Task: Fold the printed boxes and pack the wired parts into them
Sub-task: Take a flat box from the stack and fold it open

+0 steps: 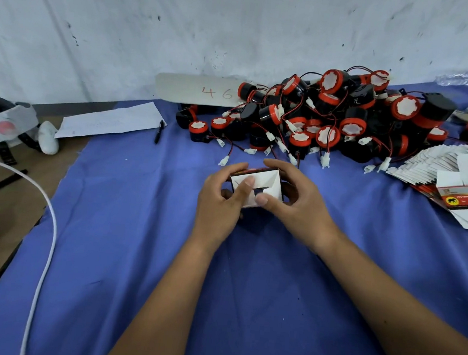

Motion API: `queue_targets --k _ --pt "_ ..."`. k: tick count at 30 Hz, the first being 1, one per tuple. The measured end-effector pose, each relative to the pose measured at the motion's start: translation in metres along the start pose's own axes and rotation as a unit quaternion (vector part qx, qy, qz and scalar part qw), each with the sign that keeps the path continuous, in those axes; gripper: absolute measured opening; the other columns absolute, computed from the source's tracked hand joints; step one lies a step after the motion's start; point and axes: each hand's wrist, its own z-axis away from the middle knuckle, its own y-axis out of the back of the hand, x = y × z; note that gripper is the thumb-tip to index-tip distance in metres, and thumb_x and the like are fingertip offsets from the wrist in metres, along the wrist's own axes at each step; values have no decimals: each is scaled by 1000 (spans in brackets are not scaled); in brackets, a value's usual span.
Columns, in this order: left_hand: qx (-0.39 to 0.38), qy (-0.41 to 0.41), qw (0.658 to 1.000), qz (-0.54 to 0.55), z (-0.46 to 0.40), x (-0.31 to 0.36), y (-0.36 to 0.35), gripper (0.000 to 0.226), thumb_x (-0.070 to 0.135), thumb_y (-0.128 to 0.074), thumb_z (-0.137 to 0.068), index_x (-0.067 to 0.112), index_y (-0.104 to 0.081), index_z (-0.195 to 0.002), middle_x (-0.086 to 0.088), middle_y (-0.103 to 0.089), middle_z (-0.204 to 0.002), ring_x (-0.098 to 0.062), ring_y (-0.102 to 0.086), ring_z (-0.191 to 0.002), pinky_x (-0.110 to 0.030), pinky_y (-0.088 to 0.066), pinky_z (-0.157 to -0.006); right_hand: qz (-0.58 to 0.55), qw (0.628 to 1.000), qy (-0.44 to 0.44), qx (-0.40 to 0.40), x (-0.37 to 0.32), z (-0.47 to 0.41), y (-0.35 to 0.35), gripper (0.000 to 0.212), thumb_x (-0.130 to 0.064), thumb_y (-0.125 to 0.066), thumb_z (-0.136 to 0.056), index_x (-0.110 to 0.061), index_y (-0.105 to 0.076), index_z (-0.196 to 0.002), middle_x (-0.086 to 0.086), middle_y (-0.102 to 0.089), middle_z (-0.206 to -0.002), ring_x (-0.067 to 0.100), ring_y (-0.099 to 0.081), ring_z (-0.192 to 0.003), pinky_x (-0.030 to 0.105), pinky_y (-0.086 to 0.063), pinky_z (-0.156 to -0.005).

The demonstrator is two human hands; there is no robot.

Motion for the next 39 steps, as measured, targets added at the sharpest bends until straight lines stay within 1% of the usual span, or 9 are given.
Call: queue_targets --k 3,6,9,15,23,28,32,35,39 --pt "-27 -28 999 8 4 3 -8 25 31 -58 -106 29 -70 -128 -2 -59 -124 -19 -67 -73 -27 -55 -59 -4 997 0 83 1 -2 3 37 -40 -79 -83 -28 -68 -117 -11 -72 -100 14 -72 -87 23 -58 -59" --pt "-63 -57 996 12 11 8 -17 30 30 -63 -100 34 -68 -130 -1 -57 -125 -23 -65 -86 -32 -58 -66 13 991 -6 134 3 -4 9 22 -33 -74 -92 -24 -70 -112 -7 -72 -96 16 -71 -80 32 -58 -55" --pt "-69 -69 995 -30 13 9 -20 48 18 -72 -89 38 -64 -132 8 -57 -124 -19 -62 -97 -37 -59 -79 51 988 -8 143 4 -5 12 27 -35 -72 -93 -27 -67 -118 -9 -71 -105 11 -68 -93 34 -59 -78" --pt "-10 -27 1000 10 9 6 -17 45 8 -70 -95 34 -66 -132 1 -60 -131 -28 -68 -98 -50 -60 -84 11 997 0 73 2 -2 2 50 -15 -75 -90 -33 -57 -134 -10 -66 -118 15 -65 -111 44 -58 -92" --pt "26 -100 994 -36 13 9 -25 51 1 -69 -92 29 -66 -135 -3 -50 -126 -13 -62 -79 -14 -54 -70 -185 972 -91 111 -3 -2 -1 37 -3 -66 -95 -19 -61 -129 4 -73 -115 25 -71 -106 42 -62 -78" --pt "-19 -129 991 -40 20 12 -35 50 0 -65 -96 30 -65 -135 -4 -44 -134 -15 -65 -88 -24 -60 -78 -199 961 -105 159 -7 -3 3 41 11 -59 -92 -11 -60 -126 15 -70 -113 27 -73 -95 35 -59 -61" --pt "39 -97 994 -25 16 10 -35 40 7 -59 -102 30 -66 -134 -3 -50 -129 -11 -62 -94 -21 -55 -80 -263 944 -120 157 -8 -4 0 52 3 -66 -93 -10 -49 -139 18 -64 -126 35 -70 -99 39 -58 -71" --pt "48 -25 995 86 12 9 -31 37 10 -52 -106 26 -66 -136 1 -54 -136 -21 -71 -103 -33 -63 -78 -358 904 -181 146 -7 -6 -1 62 -4 -71 -91 -11 -42 -145 23 -62 -127 29 -69 -90 39 -58 -77" --pt "28 26 991 126 12 11 -30 32 15 -51 -108 28 -66 -134 -6 -59 -138 -23 -70 -112 -40 -63 -82 -368 903 -176 130 -5 -6 2 63 -1 -73 -86 -11 -47 -142 14 -69 -120 27 -68 -101 34 -55 -76"
